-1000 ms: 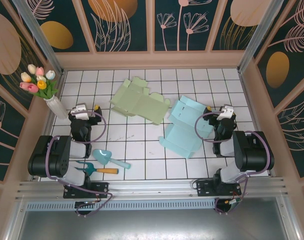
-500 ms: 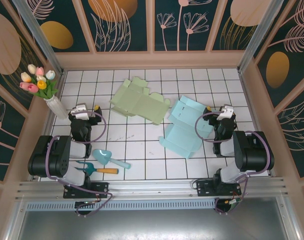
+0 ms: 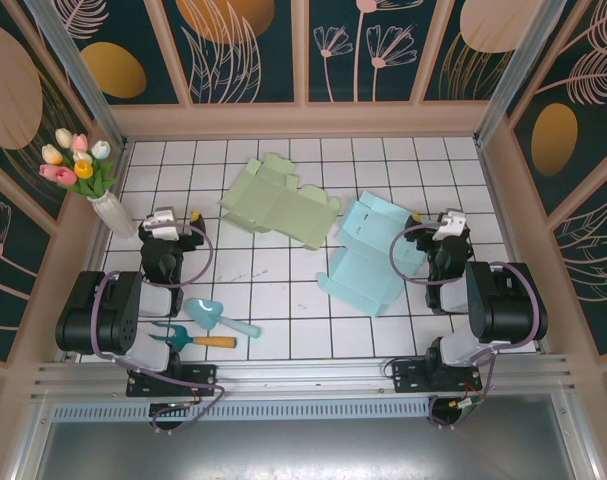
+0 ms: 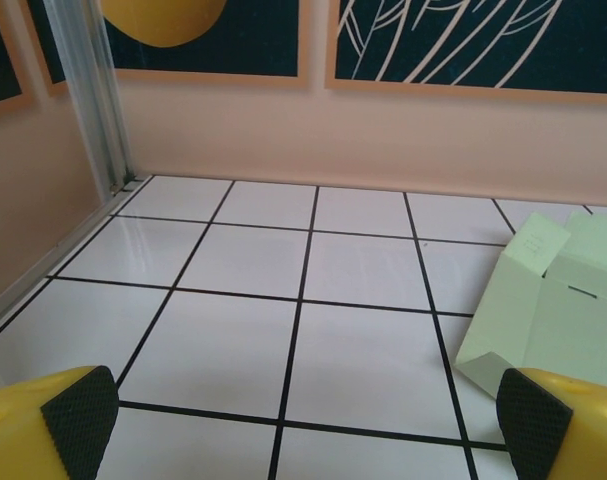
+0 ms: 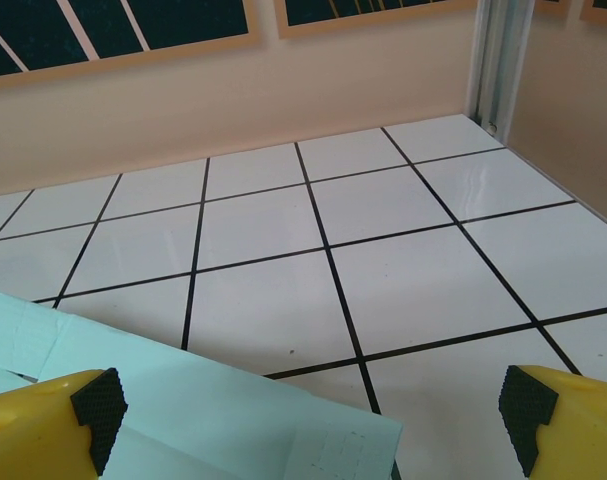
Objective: Fold the paper box
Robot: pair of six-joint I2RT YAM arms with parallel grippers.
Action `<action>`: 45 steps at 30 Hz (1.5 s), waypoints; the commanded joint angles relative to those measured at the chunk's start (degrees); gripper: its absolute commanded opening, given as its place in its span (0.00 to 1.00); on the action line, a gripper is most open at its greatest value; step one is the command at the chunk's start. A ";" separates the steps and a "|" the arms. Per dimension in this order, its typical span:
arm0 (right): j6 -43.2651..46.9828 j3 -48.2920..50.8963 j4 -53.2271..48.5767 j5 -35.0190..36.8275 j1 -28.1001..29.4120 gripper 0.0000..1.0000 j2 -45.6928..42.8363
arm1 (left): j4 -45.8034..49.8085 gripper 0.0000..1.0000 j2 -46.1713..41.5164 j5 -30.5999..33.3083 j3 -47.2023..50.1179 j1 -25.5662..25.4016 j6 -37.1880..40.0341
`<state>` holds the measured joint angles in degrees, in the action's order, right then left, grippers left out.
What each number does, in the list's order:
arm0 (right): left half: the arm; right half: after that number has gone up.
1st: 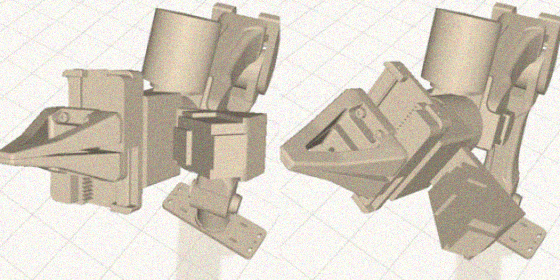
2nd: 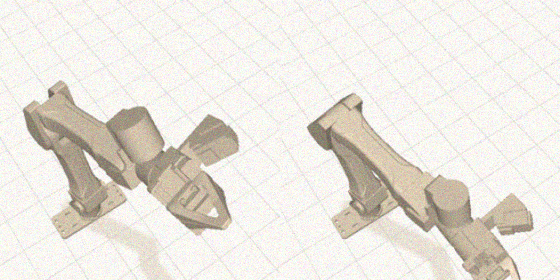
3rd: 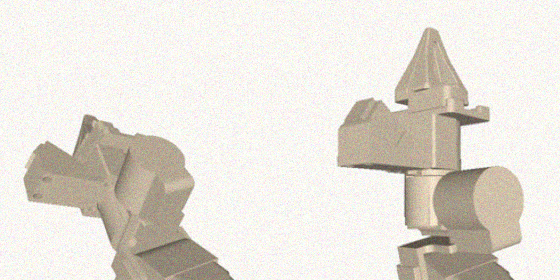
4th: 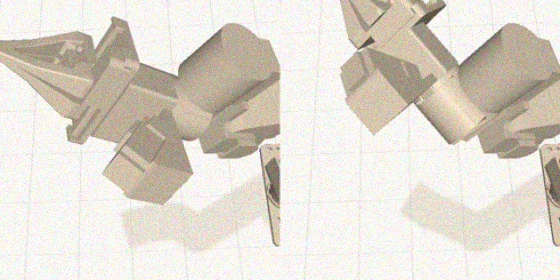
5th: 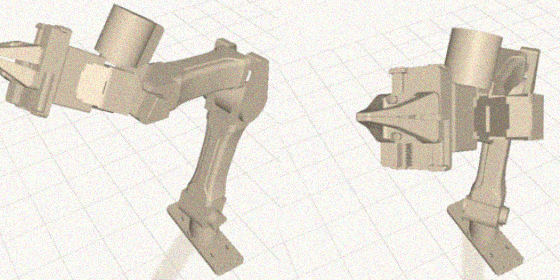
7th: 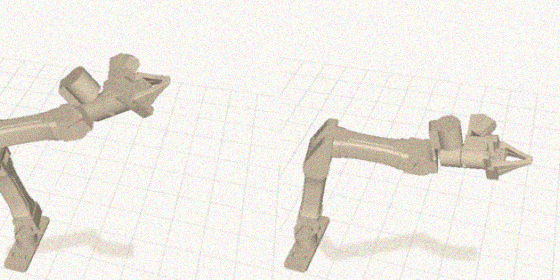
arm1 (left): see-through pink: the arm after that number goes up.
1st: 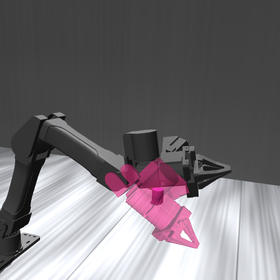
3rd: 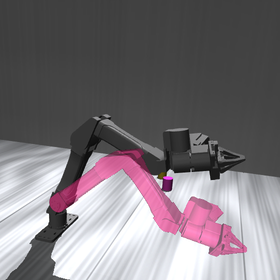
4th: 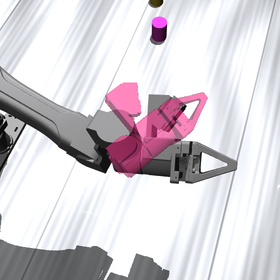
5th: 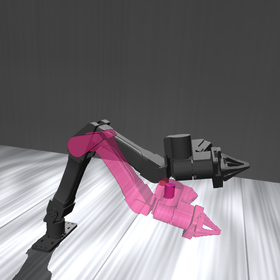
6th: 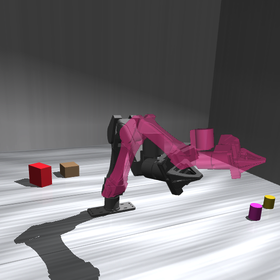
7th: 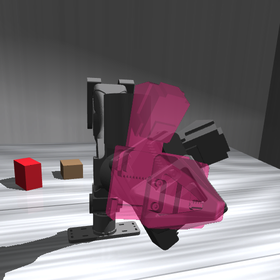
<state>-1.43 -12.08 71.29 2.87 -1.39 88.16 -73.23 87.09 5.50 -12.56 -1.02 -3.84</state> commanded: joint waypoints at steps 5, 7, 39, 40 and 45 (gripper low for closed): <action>-1.68 -4.60 -14.85 7.30 1.78 0.99 -10.32 | 8.14 0.99 -10.32 4.26 -0.27 0.06 -1.12; -5.59 -6.55 -21.75 14.72 3.03 0.99 -14.15 | 10.27 0.99 -12.27 8.20 -0.49 -0.13 -2.69; -21.00 -28.37 -52.28 6.75 27.78 0.97 -10.59 | 31.02 0.95 2.09 -8.67 -21.00 -8.14 -48.44; -20.76 -28.44 -51.93 6.67 28.51 0.98 -10.11 | 29.80 0.92 4.25 -9.45 -21.63 -8.33 -49.15; -19.50 -29.48 -52.16 7.80 32.23 0.98 -7.73 | 28.05 0.86 10.75 -10.15 -24.64 -9.67 -50.61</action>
<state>-22.59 -39.27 17.54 11.18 29.30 79.44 -41.01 96.38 -2.57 -35.07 -9.93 -51.99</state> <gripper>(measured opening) 0.976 0.866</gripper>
